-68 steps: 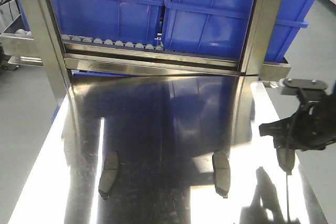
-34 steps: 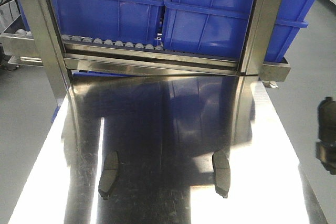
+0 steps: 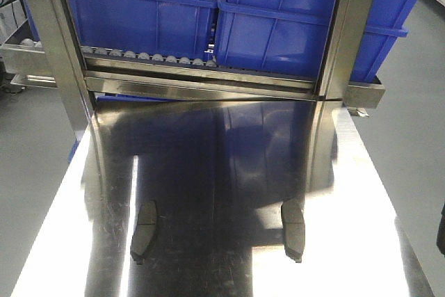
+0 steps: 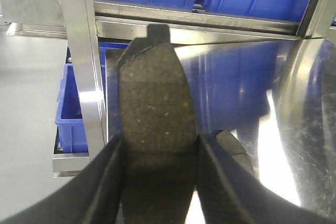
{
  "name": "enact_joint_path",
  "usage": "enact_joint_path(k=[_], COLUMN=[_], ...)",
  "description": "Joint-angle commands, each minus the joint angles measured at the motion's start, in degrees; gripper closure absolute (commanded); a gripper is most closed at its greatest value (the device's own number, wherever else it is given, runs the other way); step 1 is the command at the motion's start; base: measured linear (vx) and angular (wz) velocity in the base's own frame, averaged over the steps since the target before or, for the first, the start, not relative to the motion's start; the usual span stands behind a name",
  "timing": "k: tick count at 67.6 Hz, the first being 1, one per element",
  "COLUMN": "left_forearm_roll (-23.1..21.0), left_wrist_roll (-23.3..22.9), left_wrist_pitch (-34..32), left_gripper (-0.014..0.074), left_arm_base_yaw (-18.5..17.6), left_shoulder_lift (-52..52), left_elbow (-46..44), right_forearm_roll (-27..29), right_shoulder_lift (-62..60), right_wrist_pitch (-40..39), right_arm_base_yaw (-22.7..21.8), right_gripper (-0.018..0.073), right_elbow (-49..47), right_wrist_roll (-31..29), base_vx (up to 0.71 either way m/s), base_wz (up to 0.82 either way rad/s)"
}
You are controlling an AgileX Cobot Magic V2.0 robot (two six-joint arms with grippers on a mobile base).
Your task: Move and align brake pads A on conveyor
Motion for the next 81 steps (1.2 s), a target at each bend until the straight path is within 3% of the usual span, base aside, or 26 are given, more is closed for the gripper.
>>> enact_joint_path(k=[1, 56, 81], left_forearm_roll=[-0.9, -0.9, -0.8], left_wrist_roll=[-0.2, -0.2, -0.2], left_wrist_pitch=[-5.9, -5.9, -6.0], left_gripper=[0.0603, 0.0603, 0.0603], left_arm_base_yaw=[-0.3, -0.3, -0.3], left_shoulder_lift=[0.4, 0.4, 0.4], left_elbow=[-1.8, -1.8, -1.8], right_forearm_roll=[0.7, 0.7, 0.7], right_shoulder_lift=[0.1, 0.1, 0.1], right_wrist_pitch=[-6.5, -6.3, -5.9], right_arm_base_yaw=[-0.2, -0.2, -0.2], right_gripper=[0.0569, 0.0569, 0.0569], right_elbow=[-1.7, -1.7, -1.7], right_wrist_roll=[-0.8, -0.8, -0.8], base_vx=[0.0, 0.0, -0.12], base_wz=[0.0, 0.02, 0.61])
